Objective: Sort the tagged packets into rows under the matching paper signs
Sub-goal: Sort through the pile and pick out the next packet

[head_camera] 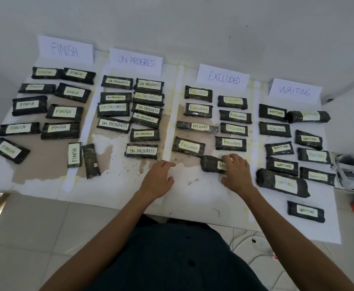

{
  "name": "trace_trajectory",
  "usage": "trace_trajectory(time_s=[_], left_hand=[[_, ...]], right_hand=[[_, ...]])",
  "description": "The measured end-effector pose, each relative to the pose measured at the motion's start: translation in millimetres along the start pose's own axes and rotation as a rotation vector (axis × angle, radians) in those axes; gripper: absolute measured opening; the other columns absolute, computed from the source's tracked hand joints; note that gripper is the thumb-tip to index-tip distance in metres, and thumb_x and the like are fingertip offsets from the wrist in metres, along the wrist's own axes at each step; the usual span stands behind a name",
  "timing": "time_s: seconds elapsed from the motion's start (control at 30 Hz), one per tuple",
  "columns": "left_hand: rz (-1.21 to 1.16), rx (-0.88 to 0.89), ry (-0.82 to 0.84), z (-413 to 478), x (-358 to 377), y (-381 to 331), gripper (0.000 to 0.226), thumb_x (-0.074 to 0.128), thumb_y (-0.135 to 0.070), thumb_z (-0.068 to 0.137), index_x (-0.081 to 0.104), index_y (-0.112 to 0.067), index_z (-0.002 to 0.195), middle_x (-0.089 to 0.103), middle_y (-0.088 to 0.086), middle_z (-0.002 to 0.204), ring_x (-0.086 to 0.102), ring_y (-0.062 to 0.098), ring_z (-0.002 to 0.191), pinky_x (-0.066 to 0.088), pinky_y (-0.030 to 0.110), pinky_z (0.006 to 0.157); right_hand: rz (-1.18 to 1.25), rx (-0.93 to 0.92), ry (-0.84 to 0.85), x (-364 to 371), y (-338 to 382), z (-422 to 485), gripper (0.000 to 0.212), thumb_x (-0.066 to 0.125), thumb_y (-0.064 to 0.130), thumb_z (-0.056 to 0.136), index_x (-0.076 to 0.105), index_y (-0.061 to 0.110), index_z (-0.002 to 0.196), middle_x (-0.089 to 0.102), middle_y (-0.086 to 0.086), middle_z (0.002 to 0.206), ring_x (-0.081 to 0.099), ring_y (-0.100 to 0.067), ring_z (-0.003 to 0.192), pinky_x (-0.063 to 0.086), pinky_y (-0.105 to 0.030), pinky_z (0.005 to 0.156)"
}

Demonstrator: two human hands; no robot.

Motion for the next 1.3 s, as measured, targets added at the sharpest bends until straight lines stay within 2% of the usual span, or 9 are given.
trace_trajectory(time_s=[0.13,0.33,0.47,0.6,0.8,0.9,1.0,1.1,1.3], left_hand=[[-0.006,0.008,-0.053,-7,-19,15,0.043,0.053,-0.015,0.088,0.048,-0.016,0.130,0.048,0.005,0.131,0.043,0.022,0.121,0.044,0.035,0.093],[0.009,-0.009,-0.166,-25,-56,65,0.038,0.057,-0.013,0.084,0.056,-0.013,0.122,0.054,0.009,0.120,0.050,0.028,0.110,0.045,0.036,0.090],[0.207,-0.248,-0.297,-36,-80,112,0.047,0.063,-0.022,0.078,0.053,-0.014,0.123,0.050,0.014,0.120,0.048,0.034,0.110,0.042,0.044,0.092],[0.289,-0.499,-0.309,-41,-94,152,0.067,0.070,-0.032,0.073,0.039,-0.007,0.127,0.040,0.023,0.127,0.044,0.040,0.109,0.041,0.047,0.088],[0.243,-0.415,-0.324,-34,-101,176,0.054,0.067,-0.021,0.074,0.045,-0.008,0.122,0.044,0.024,0.118,0.050,0.043,0.098,0.047,0.046,0.075],[0.048,-0.353,-0.318,-38,-112,184,0.047,0.063,-0.015,0.077,0.047,-0.012,0.121,0.048,0.017,0.116,0.051,0.035,0.099,0.049,0.044,0.075],[-0.411,-0.277,-0.289,-45,-125,184,0.036,0.057,-0.004,0.083,0.054,-0.012,0.117,0.059,0.008,0.110,0.059,0.024,0.094,0.053,0.033,0.072],[-0.803,-0.360,-0.167,-56,-132,177,0.034,0.048,0.002,0.090,0.055,-0.013,0.119,0.061,0.009,0.112,0.065,0.023,0.090,0.058,0.027,0.064],[-1.004,-0.439,-0.103,-63,-136,171,0.033,0.043,0.003,0.091,0.060,-0.016,0.112,0.064,0.013,0.106,0.067,0.023,0.084,0.057,0.025,0.059]], right_hand=[[0.007,-0.101,-0.026,-4,53,-1,0.064,0.070,0.028,0.069,0.046,0.014,0.127,0.047,-0.012,0.126,0.044,-0.032,0.118,0.034,-0.047,0.104],[0.179,-0.289,-0.021,-3,168,1,0.059,0.066,0.022,0.074,0.046,0.014,0.129,0.047,-0.011,0.129,0.045,-0.030,0.119,0.037,-0.042,0.100],[0.203,-0.388,0.043,2,244,6,0.058,0.062,0.018,0.076,0.045,0.013,0.130,0.046,-0.011,0.126,0.049,-0.031,0.111,0.044,-0.042,0.091],[0.190,-0.407,0.119,9,301,8,0.061,0.060,0.018,0.078,0.040,0.015,0.136,0.043,-0.012,0.133,0.046,-0.032,0.117,0.042,-0.043,0.094],[0.235,-0.383,0.141,17,337,2,0.056,0.057,0.014,0.082,0.041,0.014,0.136,0.044,-0.012,0.134,0.046,-0.032,0.118,0.040,-0.043,0.093],[0.254,-0.365,0.138,17,337,-2,0.054,0.057,0.015,0.082,0.042,0.014,0.135,0.044,-0.011,0.132,0.048,-0.031,0.115,0.041,-0.043,0.092],[0.369,-0.315,0.127,13,333,-6,0.051,0.057,0.016,0.083,0.045,0.015,0.132,0.046,-0.008,0.130,0.050,-0.028,0.112,0.044,-0.041,0.090],[0.541,-0.222,0.107,7,329,-9,0.047,0.059,0.017,0.084,0.047,0.016,0.129,0.048,-0.005,0.127,0.053,-0.020,0.104,0.047,-0.034,0.086],[0.613,-0.152,-0.033,0,328,-12,0.049,0.065,0.015,0.078,0.050,0.015,0.125,0.044,-0.004,0.121,0.049,-0.014,0.101,0.048,-0.027,0.088]])
Point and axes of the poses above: each hand's wrist, its own z-axis towards the middle knuckle, its own x-axis out of the palm, y = z × x, the point moved 2 cm from there along z, towards the middle knuckle
